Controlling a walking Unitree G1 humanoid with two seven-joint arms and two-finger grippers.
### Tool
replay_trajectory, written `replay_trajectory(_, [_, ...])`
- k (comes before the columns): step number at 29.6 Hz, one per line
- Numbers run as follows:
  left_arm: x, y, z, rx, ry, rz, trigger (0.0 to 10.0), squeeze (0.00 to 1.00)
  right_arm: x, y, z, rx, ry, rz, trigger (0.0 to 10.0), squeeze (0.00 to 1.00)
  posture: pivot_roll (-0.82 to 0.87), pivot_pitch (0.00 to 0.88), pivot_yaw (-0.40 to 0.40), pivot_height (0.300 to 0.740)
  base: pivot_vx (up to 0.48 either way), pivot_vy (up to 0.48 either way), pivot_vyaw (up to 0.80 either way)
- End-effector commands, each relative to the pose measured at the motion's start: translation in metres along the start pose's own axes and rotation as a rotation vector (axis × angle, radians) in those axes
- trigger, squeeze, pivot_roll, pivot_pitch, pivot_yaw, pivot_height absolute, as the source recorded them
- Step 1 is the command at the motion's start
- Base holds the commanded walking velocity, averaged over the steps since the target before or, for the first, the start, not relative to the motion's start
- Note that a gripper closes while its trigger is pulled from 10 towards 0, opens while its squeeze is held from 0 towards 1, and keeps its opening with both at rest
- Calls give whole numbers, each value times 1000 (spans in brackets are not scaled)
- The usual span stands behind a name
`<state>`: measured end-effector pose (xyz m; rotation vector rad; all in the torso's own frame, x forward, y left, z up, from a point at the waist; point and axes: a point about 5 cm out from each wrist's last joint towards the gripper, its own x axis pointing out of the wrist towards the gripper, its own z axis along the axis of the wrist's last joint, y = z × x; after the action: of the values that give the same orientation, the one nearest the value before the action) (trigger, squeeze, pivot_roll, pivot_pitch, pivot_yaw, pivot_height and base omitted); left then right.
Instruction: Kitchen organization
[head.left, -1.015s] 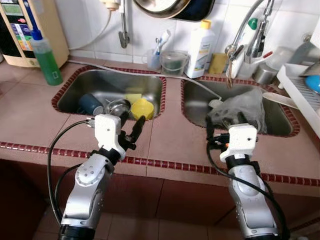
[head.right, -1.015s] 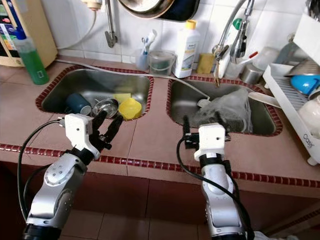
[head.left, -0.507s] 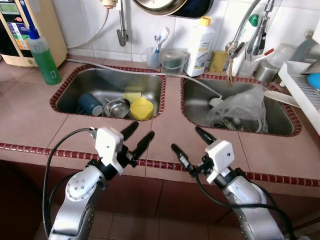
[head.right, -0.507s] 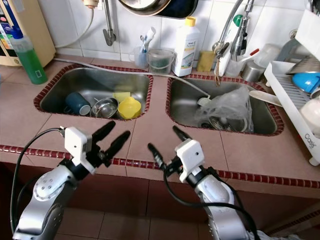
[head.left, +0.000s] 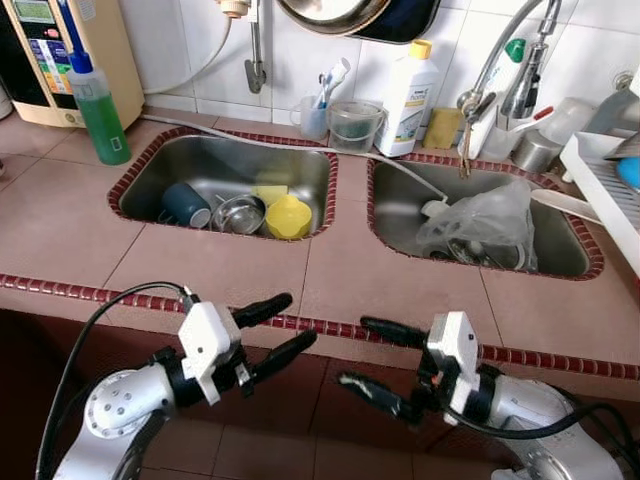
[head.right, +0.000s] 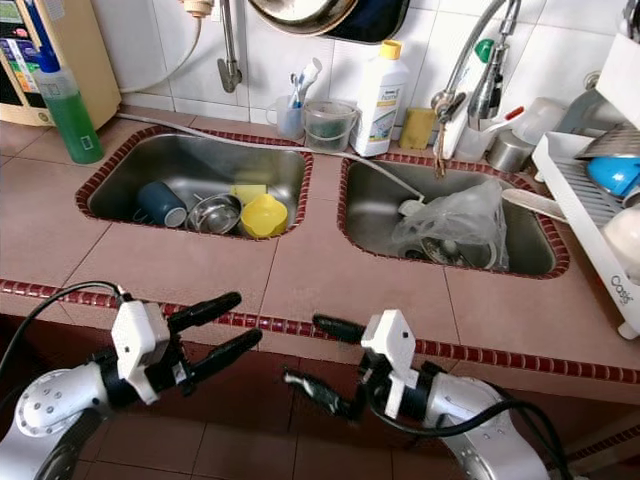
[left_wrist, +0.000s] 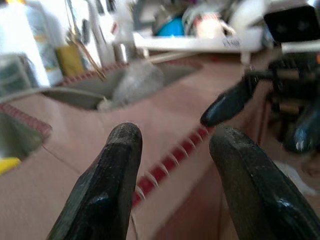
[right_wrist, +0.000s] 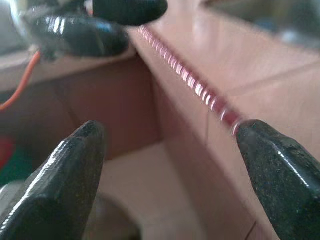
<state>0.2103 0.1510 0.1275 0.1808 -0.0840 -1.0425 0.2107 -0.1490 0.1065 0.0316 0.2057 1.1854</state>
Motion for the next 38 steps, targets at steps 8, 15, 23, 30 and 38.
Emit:
replay_trajectory(8, [-8,-22,-31,59,142,-112,10000,0,-9,5,-43,164,134,38,10000,0,162,46,-89,740,0,0,0])
replay_trajectory(15, [-16,-35,-72,-10,279,-103,10000,0,-14,1,-79,289,200,-48,10000,0,159,49,-91,740,0,0,0])
replay_trajectory(23, [-29,-67,-142,-47,563,-165,10000,0,-17,-21,-140,392,375,-416,10000,0,163,53,-100,740,0,0,0])
replay_trajectory(30, [-47,-91,-186,-131,840,-183,10000,0,-21,-20,-171,457,475,-634,10000,0,160,54,-99,740,0,0,0])
replay_trajectory(38, [-42,-82,-204,-207,997,70,10000,0,-32,-6,-196,493,604,-828,10000,0,160,52,-92,740,0,0,0])
